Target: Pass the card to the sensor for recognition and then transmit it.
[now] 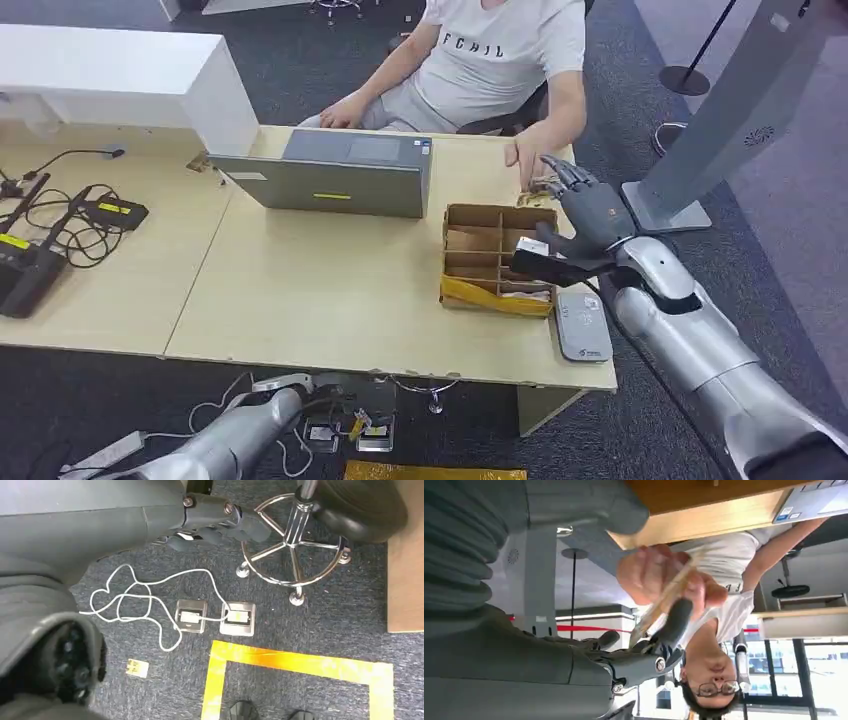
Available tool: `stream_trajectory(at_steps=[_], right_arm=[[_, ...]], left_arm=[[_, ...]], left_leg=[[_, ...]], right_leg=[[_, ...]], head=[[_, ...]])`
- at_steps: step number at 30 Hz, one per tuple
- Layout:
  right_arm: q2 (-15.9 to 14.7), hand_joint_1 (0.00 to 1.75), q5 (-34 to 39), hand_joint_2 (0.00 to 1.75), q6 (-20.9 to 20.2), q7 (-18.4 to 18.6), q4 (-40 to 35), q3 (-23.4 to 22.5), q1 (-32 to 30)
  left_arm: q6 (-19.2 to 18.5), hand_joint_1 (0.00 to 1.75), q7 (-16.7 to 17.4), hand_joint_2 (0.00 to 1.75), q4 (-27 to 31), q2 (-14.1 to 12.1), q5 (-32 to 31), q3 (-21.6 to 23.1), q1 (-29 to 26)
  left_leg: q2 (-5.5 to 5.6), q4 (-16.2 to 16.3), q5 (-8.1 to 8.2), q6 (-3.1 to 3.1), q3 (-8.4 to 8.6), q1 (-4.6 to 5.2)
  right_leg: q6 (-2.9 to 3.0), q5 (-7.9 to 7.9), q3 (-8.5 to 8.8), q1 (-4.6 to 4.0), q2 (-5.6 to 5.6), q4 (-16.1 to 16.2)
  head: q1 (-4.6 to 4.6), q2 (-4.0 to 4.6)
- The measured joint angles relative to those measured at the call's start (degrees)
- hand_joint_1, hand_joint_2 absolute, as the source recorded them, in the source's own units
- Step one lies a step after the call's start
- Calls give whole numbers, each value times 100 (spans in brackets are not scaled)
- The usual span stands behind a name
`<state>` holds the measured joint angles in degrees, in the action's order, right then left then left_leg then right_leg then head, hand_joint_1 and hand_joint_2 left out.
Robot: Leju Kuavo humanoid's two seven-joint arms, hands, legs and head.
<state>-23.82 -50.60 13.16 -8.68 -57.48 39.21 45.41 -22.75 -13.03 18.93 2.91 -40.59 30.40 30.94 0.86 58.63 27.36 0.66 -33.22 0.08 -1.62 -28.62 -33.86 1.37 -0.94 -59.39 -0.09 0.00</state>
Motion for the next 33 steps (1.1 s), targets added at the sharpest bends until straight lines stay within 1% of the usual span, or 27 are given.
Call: stream_trajectory(at_steps=[9,14,16,18,21,23,24,30,33], right_arm=[[22,0,-41,175,-26,-9,7,-48,-3],[17,0,31,175,-282,158,-66,-116,-48],[0,0,103,175,-416,287,-134,-173,-88],[-92,0,290,175,-675,546,-332,-260,-167],[-273,0,689,175,-1006,1026,-781,-407,-426],[-421,0,944,175,-1093,1438,-1212,-550,-706],[-479,0,995,175,-1115,1559,-1411,-606,-834],[-748,0,1016,175,-1156,1775,-2315,-881,-1317],[-846,0,831,175,-1152,1941,-2749,-997,-1615]], left_arm=[[0,0,0,0,0,11,0,0,0],[0,0,0,0,0,9,4,0,-1],[0,0,-7,0,0,4,9,0,-1],[4,0,-9,0,-2,0,18,-2,-4],[18,0,-9,0,0,-15,17,-4,-12],[50,0,-9,0,0,-26,22,-7,-25],[55,0,-9,0,-2,-39,24,-7,-31],[92,0,-9,0,0,-79,57,-7,-35],[168,0,-9,0,-2,-124,98,-13,-59]], left_leg=[[0,0,0,0,0,0],[-1,0,0,0,0,0],[-1,1,0,0,1,0],[1,1,0,0,1,0],[0,2,0,0,1,0],[1,1,2,0,-1,1],[0,1,4,-1,-1,1],[-3,1,6,-5,1,-1],[-4,0,6,-5,0,-2]], right_leg=[[0,0,-1,0,0,0],[0,0,-2,0,1,0],[0,0,-2,0,1,0],[0,0,-2,0,-1,1],[0,0,-2,0,0,2],[0,0,-2,0,0,2],[0,0,-2,0,1,2],[1,0,-4,-1,4,2],[1,0,-2,-2,5,1]], head=[[-2,0],[0,0],[0,0],[0,0],[-2,0],[-2,0],[0,0],[0,0],[0,0]])
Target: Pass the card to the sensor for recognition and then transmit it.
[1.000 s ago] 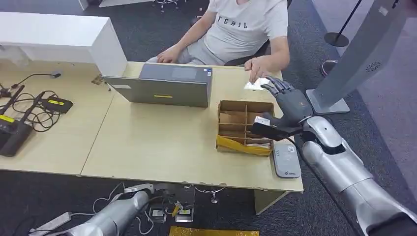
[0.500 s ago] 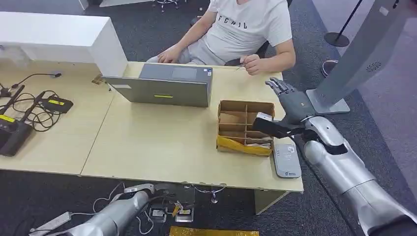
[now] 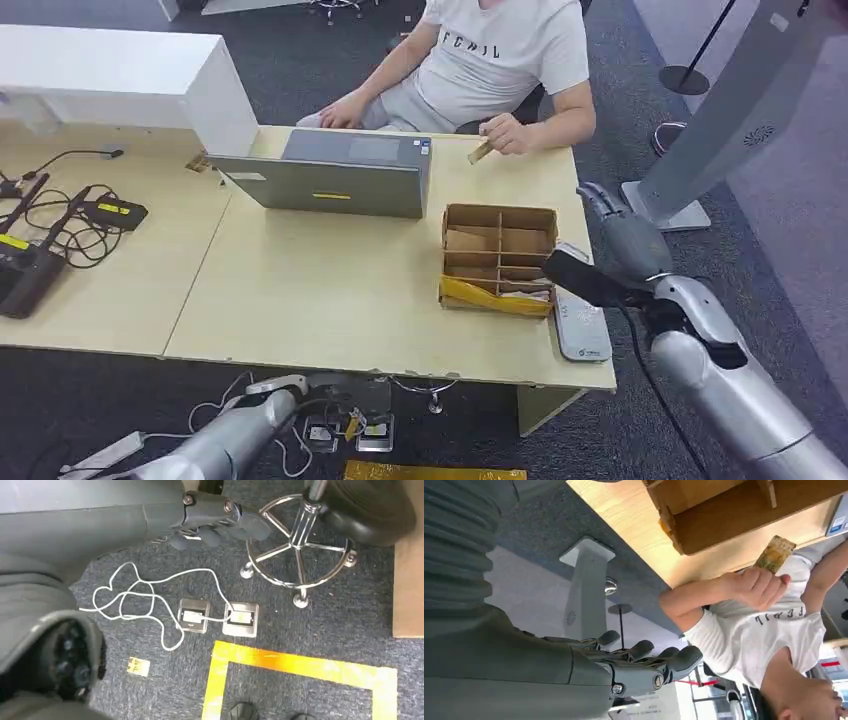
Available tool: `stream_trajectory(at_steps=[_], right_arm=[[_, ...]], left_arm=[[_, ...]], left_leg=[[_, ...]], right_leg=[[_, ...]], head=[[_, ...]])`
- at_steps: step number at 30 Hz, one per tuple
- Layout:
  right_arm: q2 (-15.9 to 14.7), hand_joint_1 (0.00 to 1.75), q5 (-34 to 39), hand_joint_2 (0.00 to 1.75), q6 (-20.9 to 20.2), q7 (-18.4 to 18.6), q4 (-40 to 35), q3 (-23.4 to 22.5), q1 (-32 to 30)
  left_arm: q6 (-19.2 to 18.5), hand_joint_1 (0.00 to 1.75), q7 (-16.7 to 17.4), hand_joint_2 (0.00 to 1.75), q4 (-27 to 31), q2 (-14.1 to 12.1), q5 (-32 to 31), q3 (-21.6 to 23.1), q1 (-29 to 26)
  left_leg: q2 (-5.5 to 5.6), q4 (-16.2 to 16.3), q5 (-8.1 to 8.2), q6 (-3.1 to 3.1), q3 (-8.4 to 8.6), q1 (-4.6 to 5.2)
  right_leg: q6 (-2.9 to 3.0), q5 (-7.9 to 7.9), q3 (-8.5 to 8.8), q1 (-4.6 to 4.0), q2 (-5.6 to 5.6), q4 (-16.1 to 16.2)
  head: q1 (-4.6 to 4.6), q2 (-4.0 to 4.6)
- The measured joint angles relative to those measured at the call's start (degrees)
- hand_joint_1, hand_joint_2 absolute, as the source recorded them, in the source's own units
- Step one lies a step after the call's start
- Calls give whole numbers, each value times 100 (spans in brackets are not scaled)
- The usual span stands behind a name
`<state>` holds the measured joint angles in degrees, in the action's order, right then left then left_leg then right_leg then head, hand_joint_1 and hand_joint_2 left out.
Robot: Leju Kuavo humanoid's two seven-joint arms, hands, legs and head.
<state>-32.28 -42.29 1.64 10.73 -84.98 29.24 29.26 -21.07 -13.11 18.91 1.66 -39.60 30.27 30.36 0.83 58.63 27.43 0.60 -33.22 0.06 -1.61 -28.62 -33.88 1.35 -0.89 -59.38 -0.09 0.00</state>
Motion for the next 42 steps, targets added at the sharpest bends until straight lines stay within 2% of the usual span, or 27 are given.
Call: stream_trajectory(at_steps=[10,16,19,21,29,42], right_arm=[[2,0,-369,175,4,48,-739,-57,-494],[22,0,-1430,175,724,-31,-783,24,-735],[88,0,-2090,175,914,-155,-678,98,-771],[162,0,-2280,175,975,-195,-584,135,-770],[459,0,-2588,175,1008,-313,-184,260,-696],[872,0,-2588,175,1069,-332,441,433,-556]], left_arm=[[120,0,0,0,2,-177,46,-22,-99],[116,0,13,0,2,-208,20,-26,-103],[116,0,13,0,2,-214,20,-26,-103],[116,0,13,0,4,-219,20,-26,-103],[116,0,13,0,4,-238,28,-31,-103],[103,0,20,0,2,-267,28,-39,-102]], left_leg=[[-2,-1,0,0,-1,-2],[-2,-1,0,0,-3,-2],[-3,-2,0,-1,-4,-2],[-2,-1,0,-1,-3,-2],[0,-2,-1,-2,-5,-6],[-1,-2,-1,-2,-5,-6]], right_leg=[[1,-1,0,-2,0,0],[1,-1,0,-1,0,0],[1,-1,-1,-2,1,0],[1,-1,-1,-2,-1,0],[2,-1,0,-5,-3,-2],[3,-2,-1,-6,-1,-1]], head=[[-2,0],[-2,0],[0,0],[0,0],[0,0],[-2,0]])
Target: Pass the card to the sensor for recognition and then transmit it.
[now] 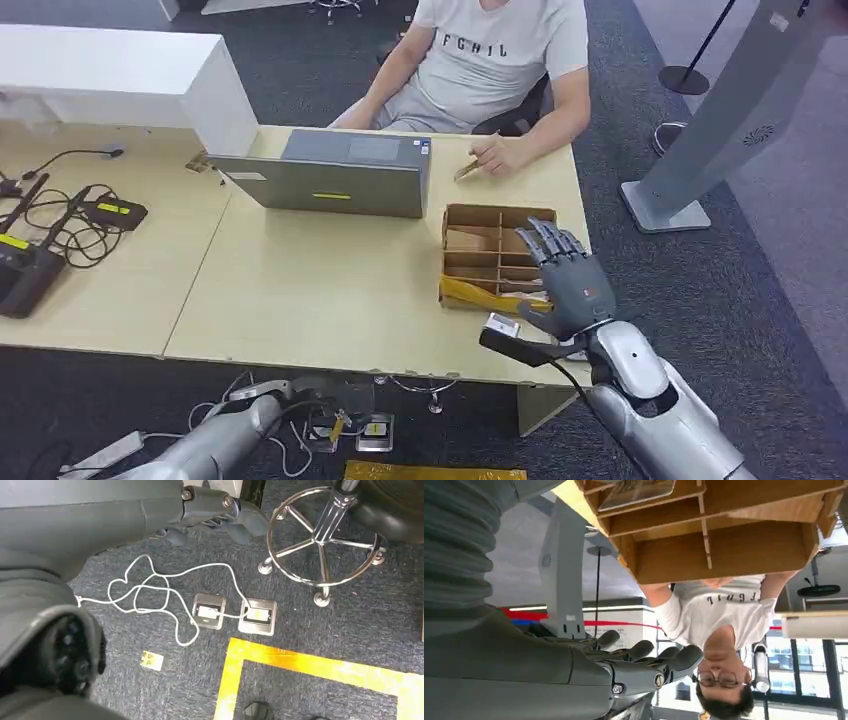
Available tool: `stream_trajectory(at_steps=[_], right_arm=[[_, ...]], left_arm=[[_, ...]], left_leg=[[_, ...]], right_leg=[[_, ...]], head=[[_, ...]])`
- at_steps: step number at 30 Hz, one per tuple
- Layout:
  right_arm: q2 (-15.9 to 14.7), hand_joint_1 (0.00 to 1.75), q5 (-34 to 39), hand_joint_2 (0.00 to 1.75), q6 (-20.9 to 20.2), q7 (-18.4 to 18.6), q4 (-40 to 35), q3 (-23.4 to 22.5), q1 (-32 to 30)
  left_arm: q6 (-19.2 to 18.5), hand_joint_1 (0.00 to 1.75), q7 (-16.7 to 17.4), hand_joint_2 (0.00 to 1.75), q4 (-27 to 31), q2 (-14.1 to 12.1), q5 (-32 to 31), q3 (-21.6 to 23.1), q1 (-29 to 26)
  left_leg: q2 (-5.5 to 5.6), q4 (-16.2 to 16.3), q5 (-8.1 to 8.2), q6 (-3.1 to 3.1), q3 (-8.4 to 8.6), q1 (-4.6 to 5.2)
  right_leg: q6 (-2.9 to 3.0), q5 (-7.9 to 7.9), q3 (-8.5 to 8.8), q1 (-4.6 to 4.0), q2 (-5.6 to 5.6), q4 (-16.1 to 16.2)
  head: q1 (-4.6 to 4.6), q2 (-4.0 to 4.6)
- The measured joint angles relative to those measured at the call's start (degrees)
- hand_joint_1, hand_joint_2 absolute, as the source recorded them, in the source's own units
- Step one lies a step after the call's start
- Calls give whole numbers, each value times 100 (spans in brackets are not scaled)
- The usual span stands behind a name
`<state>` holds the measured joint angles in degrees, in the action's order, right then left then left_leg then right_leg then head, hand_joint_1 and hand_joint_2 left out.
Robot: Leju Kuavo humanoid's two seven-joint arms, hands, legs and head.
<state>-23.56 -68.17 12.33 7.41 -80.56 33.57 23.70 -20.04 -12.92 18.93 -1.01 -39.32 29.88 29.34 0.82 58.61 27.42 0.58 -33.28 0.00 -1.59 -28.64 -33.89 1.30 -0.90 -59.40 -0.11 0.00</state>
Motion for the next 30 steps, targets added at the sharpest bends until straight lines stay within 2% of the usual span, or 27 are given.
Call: stream_trajectory(at_steps=[8,17,30], right_arm=[[295,0,160,175,-151,48,413,120,132],[395,0,358,175,194,155,868,135,222],[433,0,146,175,146,260,1171,-50,228]], left_arm=[[-26,0,61,0,0,-17,0,-9,0],[-57,0,94,0,2,-24,-15,-9,2],[-120,0,103,0,17,-22,-74,-9,3]], left_leg=[[0,0,0,0,0,-2],[-1,0,0,0,0,-2],[-2,1,0,-1,2,-2]], right_leg=[[0,0,-1,-2,0,0],[0,0,-1,-2,1,1],[0,0,-2,-2,2,1]], head=[[2,0],[2,0],[2,0]])
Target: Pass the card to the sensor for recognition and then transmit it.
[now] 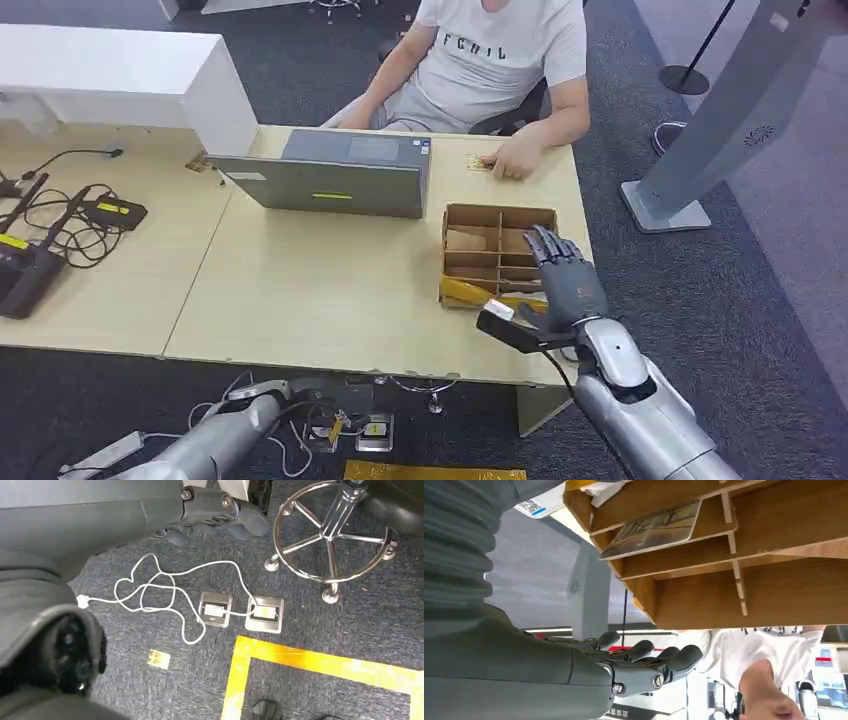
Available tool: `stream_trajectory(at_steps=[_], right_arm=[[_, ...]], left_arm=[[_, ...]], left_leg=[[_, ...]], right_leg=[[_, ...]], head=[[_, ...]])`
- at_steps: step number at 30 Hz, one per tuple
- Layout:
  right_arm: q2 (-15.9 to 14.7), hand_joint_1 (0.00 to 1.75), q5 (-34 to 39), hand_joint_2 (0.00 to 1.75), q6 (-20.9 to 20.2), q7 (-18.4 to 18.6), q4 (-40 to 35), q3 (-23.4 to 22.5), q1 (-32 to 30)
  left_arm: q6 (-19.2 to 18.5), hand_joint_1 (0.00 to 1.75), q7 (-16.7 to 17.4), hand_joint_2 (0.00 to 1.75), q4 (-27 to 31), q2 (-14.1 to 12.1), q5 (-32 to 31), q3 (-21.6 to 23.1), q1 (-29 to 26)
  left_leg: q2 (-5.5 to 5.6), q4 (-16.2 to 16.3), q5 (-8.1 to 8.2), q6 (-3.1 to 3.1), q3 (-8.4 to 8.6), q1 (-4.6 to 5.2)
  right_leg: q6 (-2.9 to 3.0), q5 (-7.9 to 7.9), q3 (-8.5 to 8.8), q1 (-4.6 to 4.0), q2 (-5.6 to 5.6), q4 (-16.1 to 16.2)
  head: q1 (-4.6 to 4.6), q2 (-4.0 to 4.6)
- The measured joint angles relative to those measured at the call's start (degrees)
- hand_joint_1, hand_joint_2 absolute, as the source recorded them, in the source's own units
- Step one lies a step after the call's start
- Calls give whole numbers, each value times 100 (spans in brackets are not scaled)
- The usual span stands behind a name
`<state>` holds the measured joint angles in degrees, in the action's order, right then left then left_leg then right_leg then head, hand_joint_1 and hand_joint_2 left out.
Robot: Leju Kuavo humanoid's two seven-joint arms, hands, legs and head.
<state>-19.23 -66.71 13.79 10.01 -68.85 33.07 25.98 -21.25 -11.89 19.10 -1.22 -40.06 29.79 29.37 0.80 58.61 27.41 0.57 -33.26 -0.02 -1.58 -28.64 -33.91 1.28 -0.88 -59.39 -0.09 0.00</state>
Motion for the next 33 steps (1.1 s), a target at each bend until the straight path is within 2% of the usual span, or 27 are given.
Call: stream_trajectory(at_steps=[11,12,14,16,17,18,33], right_arm=[[37,0,-70,175,-68,0,87,-52,-19],[42,31,-70,175,-107,0,87,-55,-20],[55,33,-68,175,-190,2,87,-59,-25],[61,56,-98,175,-236,2,87,-59,-28],[63,96,-105,175,-249,2,87,-59,-29],[68,175,-112,175,-256,4,87,-59,-29],[170,175,-153,175,-293,-26,240,-149,15]], left_arm=[[-11,0,18,0,0,15,-2,0,4],[-11,0,28,0,0,15,-2,0,4],[-11,0,55,0,0,18,-2,0,4],[-11,0,68,0,0,28,-2,0,5],[-11,0,70,0,0,28,-2,0,5],[-11,0,70,0,0,33,0,0,5],[-11,0,70,0,0,31,15,0,23]], left_leg=[[-1,0,0,0,0,0],[-1,0,0,0,0,0],[-1,0,0,0,0,0],[-1,0,0,0,0,0],[-1,0,0,0,0,0],[-1,0,0,0,0,0],[-1,0,0,0,-1,0]], right_leg=[[0,0,0,0,1,0],[0,0,0,0,1,0],[0,0,0,0,1,0],[0,0,0,0,1,0],[0,0,0,0,0,0],[0,0,0,0,0,0],[0,0,0,0,0,0]], head=[[-2,0],[-2,0],[-2,0],[0,0],[-2,0],[-2,0],[-2,0]])
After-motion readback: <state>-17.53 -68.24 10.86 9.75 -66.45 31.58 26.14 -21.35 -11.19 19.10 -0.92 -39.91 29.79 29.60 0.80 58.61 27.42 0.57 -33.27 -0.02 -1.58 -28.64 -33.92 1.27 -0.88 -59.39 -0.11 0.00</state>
